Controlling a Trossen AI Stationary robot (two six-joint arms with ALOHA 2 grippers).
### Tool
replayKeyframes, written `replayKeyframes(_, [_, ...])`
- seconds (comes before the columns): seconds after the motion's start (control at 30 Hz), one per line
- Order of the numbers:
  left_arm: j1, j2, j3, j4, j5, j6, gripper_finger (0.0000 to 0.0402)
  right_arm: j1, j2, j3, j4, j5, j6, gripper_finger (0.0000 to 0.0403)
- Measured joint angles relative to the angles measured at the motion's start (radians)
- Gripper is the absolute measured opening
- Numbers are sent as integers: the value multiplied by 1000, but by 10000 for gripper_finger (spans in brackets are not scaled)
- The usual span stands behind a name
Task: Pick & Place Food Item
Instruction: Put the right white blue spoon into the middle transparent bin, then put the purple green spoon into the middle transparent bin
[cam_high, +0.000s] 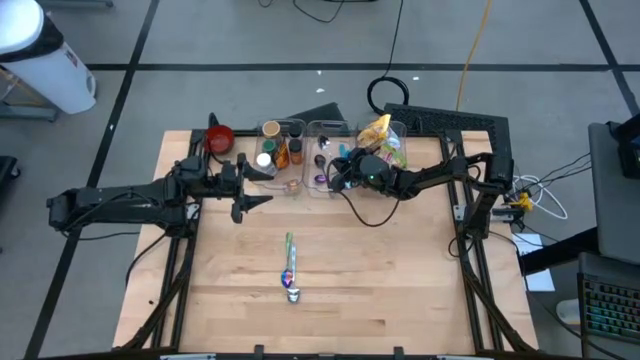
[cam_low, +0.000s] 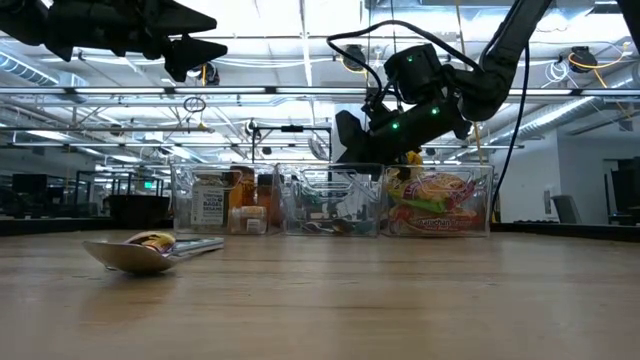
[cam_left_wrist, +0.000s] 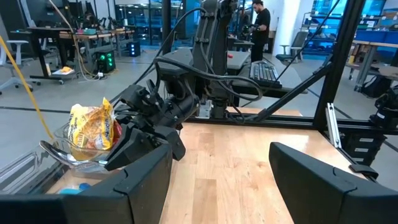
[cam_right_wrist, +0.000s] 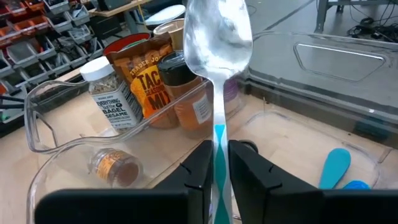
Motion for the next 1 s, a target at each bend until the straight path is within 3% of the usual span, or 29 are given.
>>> replayKeyframes(0.5, [0,0,0,0,0,-2,278,5,-1,-2,23,-6,-53,135])
replayKeyframes(0.7, [0,0,0,0,0,-2,278,64,-90,-2,13,-6,-220,145])
replayKeyframes(1.0, [-11,0,0,-10,1,-2,278,247,-265,-2,12,-6,-458,146])
